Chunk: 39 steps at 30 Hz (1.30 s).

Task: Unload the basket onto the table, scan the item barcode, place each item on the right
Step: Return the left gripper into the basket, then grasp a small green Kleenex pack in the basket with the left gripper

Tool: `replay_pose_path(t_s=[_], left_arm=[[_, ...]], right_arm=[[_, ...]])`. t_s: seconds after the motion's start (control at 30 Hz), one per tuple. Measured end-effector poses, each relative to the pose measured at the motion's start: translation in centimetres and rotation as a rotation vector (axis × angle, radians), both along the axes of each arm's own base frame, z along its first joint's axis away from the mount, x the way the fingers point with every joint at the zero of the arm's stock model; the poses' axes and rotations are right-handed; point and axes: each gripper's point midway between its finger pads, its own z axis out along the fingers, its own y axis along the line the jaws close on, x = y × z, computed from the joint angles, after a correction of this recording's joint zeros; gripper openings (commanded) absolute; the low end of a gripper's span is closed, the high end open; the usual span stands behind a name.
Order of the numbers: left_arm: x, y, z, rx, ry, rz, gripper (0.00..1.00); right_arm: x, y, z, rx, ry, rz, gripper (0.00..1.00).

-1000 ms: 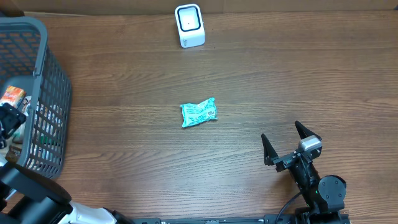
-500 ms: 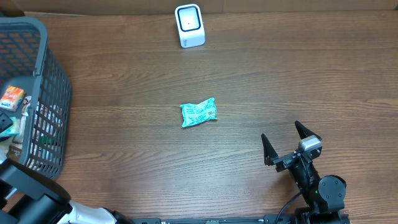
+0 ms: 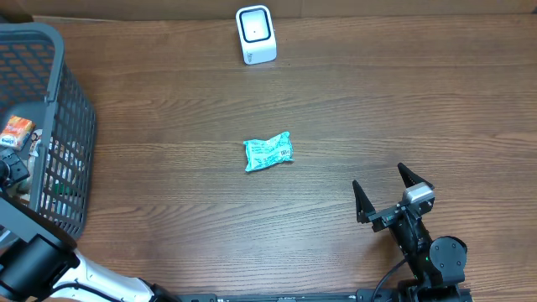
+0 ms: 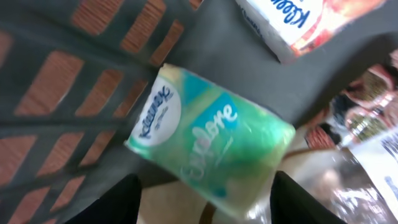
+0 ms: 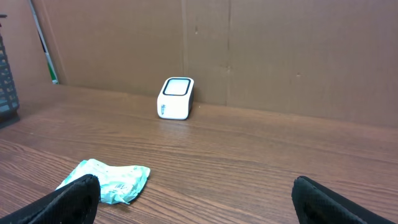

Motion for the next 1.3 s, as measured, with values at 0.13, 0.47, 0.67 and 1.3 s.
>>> replay_pose_path(t_s=[0.13,0.47,0.67,1.3], left_arm=[[0.3,0.3,-1.3,-0.004,0.009,-0.007,0.51],[1.1,0.8,-2.0,0.012,-0.005,-0.027,0.27],[1.5,0.6,-1.9,0.015,-0.011,-0.046,0.04],[0.7,0.0,8.8,0.131,-0.187,0.074,0.04]], right_arm=[[0.0,0.0,0.0,0.0,0.0,0.0,1.0],[0.0,0.0,0.0,0.0,0.0,0.0,1.0],[0.0,0.0,0.0,0.0,0.0,0.0,1.0],[0.0,0.0,0.0,0.0,0.0,0.0,1.0]])
